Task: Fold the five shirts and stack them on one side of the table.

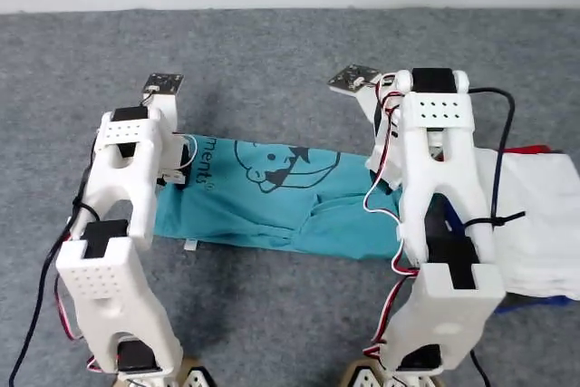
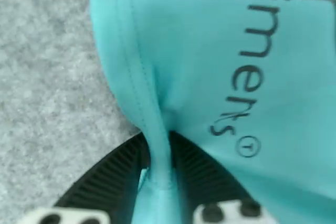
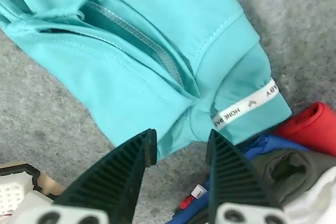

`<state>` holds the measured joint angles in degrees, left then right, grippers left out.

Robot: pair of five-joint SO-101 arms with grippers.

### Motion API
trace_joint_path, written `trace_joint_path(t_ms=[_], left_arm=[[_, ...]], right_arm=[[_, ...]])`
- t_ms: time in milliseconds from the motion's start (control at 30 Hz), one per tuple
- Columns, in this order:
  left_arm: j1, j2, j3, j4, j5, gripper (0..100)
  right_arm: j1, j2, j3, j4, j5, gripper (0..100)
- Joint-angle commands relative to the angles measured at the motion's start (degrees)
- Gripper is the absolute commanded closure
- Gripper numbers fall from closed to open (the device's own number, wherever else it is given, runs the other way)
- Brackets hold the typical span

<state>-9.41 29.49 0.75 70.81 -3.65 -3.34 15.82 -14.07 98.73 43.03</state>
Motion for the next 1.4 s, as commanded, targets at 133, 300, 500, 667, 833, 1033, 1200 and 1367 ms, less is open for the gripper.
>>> trace_joint_path(t_ms=[133, 300, 500, 667, 833, 1033, 1200, 1367], left_arm=[[-3.1, 0.0, -10.0, 9.5, 0.4, 98], [0.2, 0.1, -24.9, 24.2, 0.4, 98], [7.8, -0.2, -32.7, 29.8, 0.4, 98], [17.6, -1.0, -32.0, 29.8, 0.4, 98], [27.1, -2.0, -32.1, 29.7, 0.4, 98], [38.9, -1.5, -33.4, 29.6, 0.0, 98], [44.3, -1.4, -33.4, 29.3, -0.2, 98], [44.9, -1.4, -33.3, 24.4, 0.0, 98]], right_arm=[[0.7, -1.5, -1.9, 0.7, -0.5, 83.0], [0.7, -1.5, -1.9, 0.7, -3.3, 83.0], [0.7, -1.5, -2.0, 1.5, -3.7, 83.0], [1.9, -4.2, -1.9, 3.0, -3.7, 83.1], [8.0, -10.0, -1.9, 3.0, -3.7, 83.1], [19.3, -14.3, -1.9, 3.7, -8.1, 83.1], [25.8, -16.7, -1.8, 3.8, -9.0, 83.1], [26.4, -19.1, 0.0, 3.8, -9.0, 83.1]])
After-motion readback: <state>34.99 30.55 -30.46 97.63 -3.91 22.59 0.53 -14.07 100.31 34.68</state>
